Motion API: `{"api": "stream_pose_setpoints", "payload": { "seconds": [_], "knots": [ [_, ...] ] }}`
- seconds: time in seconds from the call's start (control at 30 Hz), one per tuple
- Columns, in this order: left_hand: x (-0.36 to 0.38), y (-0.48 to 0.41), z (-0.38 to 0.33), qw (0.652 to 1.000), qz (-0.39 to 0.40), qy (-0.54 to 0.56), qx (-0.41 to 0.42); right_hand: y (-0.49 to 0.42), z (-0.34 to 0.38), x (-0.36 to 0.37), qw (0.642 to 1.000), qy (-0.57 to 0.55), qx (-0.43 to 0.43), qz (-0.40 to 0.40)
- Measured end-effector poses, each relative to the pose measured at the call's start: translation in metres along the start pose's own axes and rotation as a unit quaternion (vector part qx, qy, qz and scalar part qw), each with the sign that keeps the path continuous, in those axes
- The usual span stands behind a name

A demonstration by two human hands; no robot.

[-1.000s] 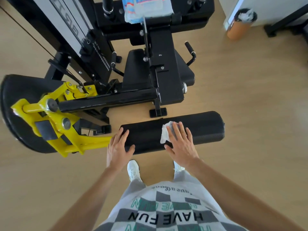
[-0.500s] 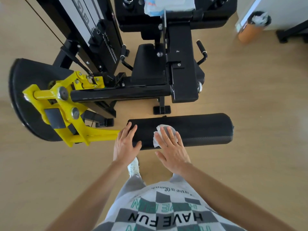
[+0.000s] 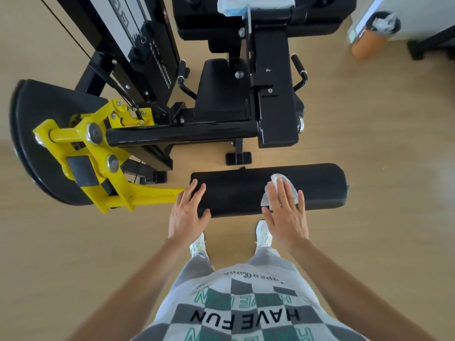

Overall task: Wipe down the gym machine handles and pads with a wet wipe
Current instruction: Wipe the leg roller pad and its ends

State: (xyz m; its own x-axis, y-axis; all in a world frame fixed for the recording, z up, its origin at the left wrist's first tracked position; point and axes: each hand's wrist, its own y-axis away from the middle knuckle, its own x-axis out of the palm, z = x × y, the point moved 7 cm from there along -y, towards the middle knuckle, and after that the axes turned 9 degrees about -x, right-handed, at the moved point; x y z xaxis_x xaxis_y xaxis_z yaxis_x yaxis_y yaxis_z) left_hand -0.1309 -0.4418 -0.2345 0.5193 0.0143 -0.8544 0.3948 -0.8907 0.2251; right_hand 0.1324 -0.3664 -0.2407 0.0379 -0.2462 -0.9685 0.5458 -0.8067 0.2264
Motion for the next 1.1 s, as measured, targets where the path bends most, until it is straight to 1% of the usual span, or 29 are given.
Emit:
{"api": "stream_pose_setpoints", "payload": {
  "seconds": [0.07,0.13,0.23,0.33,0.4,0.43,0.5,0.57,0.63,0.73,0.87,0.97,1.1],
  "knots": [
    [-0.001,0.002,0.0,1.0,0.006,0.015,-0.002,-0.001,0.003,0.001,1.0,-0.017,0.009,0.002],
    [-0.001,0.002,0.002,0.999,0.015,0.046,-0.017,-0.008,0.022,0.005,0.999,-0.034,-0.014,0.014],
    [-0.003,0.001,0.011,0.991,0.022,0.12,-0.054,-0.022,0.068,0.007,0.994,-0.031,-0.104,0.034],
    [-0.008,0.001,0.023,0.961,0.013,0.244,-0.13,-0.034,0.119,0.01,0.976,-0.016,-0.207,0.059],
    [-0.008,-0.001,0.028,0.944,0.016,0.277,-0.182,-0.039,0.146,0.013,0.965,0.006,-0.252,0.073],
    [-0.008,-0.002,0.029,0.941,0.018,0.277,-0.192,-0.041,0.153,0.014,0.962,0.016,-0.263,0.076],
    [-0.008,-0.003,0.028,0.944,0.017,0.27,-0.187,-0.045,0.155,0.011,0.959,0.033,-0.272,0.069],
    [-0.008,-0.002,0.025,0.953,0.015,0.251,-0.169,-0.046,0.144,0.002,0.963,0.039,-0.263,0.05],
    [-0.006,0.002,0.023,0.951,0.02,0.255,-0.174,-0.048,0.122,-0.007,0.976,0.013,-0.214,0.033],
    [0.001,0.01,0.026,0.938,0.034,0.284,-0.196,-0.049,0.078,-0.016,0.991,-0.036,-0.125,0.018],
    [0.003,0.023,0.029,0.932,0.036,0.3,-0.202,-0.051,0.041,-0.023,0.996,-0.033,-0.081,-0.012],
    [0.004,0.031,0.032,0.933,0.04,0.293,-0.207,-0.059,0.054,-0.025,0.993,-0.046,-0.105,-0.011],
    [0.001,0.039,0.033,0.934,0.048,0.283,-0.213,-0.067,0.107,-0.013,0.979,-0.04,-0.197,0.03]
  ]
}}
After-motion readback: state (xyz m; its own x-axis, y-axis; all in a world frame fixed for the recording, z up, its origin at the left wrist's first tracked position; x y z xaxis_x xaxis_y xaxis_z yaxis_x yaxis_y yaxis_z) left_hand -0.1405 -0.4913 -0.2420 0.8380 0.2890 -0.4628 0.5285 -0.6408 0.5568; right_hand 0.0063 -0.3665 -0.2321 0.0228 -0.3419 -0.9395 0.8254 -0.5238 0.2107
